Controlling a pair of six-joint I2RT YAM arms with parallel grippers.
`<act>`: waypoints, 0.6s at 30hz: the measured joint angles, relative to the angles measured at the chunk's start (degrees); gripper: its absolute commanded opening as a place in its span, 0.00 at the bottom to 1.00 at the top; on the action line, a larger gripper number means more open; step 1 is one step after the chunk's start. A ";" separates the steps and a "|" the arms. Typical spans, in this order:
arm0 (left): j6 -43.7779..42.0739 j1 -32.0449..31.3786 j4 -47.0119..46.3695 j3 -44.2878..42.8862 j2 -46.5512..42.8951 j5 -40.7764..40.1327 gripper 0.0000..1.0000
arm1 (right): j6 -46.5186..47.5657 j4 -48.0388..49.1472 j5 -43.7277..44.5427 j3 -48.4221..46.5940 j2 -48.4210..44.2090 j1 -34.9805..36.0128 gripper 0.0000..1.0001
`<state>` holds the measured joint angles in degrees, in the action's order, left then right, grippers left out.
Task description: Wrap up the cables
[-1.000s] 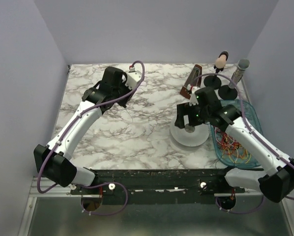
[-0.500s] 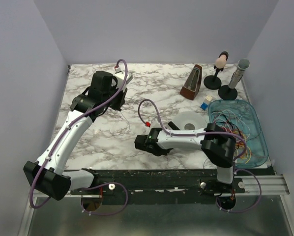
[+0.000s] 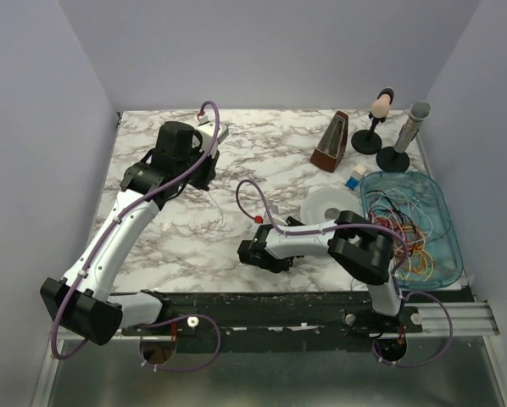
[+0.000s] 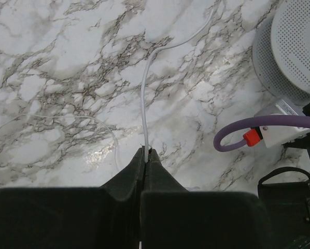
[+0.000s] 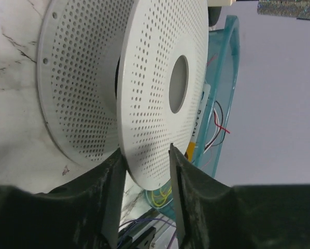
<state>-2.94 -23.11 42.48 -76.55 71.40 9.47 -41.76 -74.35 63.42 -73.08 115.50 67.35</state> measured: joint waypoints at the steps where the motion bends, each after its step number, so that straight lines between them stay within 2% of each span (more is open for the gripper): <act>1: -0.02 0.02 0.04 -0.13 0.00 0.00 0.00 | 0.17 0.15 0.02 0.44 0.02 -0.15 0.23; 2: -0.02 0.09 0.04 -0.44 0.00 0.00 0.00 | 0.37 0.15 0.13 0.63 0.00 -0.26 0.08; 3: -0.04 0.15 0.02 -0.72 0.00 0.00 0.00 | 0.68 0.15 0.24 0.63 -0.02 -0.39 0.01; 8: -0.04 0.28 -0.39 -1.84 -0.04 -0.02 0.00 | 3.21 -1.90 2.27 -0.50 -2.10 -0.72 0.01; 11: -0.07 0.42 -0.31 -1.97 -0.04 -0.04 0.00 | 6.62 -1.49 0.68 -4.83 -5.09 -1.31 0.01; 18: -0.28 2.43 0.31 -6.45 -0.13 -3.06 0.00 | 15.08 8.72 -14.49 -14.69 -18.93 -3.61 0.01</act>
<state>-3.22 -20.69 42.78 -83.00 71.26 6.42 -26.68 -65.63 48.93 -87.77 96.57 63.75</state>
